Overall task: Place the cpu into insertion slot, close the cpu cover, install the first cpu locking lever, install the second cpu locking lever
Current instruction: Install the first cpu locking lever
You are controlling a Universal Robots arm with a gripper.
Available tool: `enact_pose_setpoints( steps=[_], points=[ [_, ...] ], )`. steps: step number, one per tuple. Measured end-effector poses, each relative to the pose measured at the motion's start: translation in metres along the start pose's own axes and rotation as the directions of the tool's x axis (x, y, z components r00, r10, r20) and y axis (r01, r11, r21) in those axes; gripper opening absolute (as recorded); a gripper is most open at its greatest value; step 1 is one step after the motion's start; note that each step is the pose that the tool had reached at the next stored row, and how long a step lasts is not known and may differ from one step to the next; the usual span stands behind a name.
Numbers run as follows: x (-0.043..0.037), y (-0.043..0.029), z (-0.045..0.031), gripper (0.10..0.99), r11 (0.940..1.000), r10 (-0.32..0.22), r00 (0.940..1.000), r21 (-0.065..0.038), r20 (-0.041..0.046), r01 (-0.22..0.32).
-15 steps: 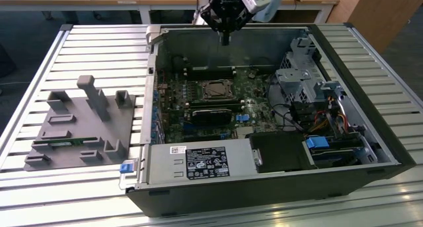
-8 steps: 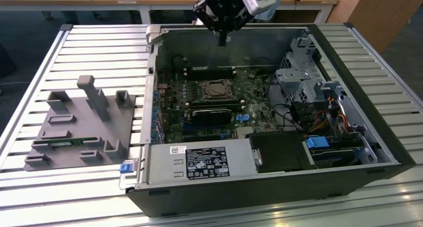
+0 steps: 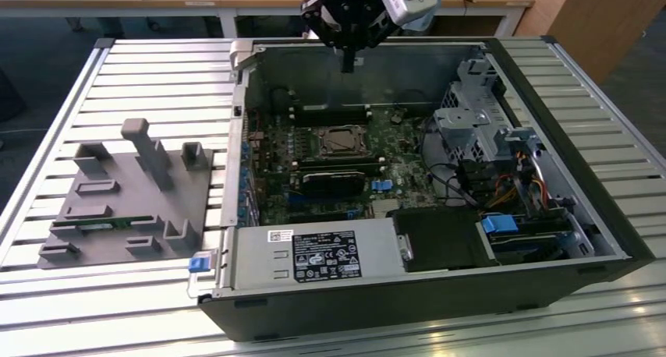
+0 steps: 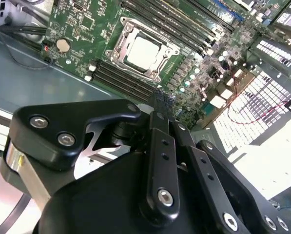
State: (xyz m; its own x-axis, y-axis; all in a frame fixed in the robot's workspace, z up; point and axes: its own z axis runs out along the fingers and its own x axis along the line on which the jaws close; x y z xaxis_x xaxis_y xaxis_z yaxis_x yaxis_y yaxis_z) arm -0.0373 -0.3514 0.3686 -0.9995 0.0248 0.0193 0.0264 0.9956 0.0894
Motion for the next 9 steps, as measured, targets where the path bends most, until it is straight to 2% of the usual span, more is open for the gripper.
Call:
enact_pose_setpoints(
  steps=[9],
  points=[
    [-0.0013,0.0006,0.0007,0.11,1.0,0.0,1.0,0.0,-0.0001,0.0]
  ],
)
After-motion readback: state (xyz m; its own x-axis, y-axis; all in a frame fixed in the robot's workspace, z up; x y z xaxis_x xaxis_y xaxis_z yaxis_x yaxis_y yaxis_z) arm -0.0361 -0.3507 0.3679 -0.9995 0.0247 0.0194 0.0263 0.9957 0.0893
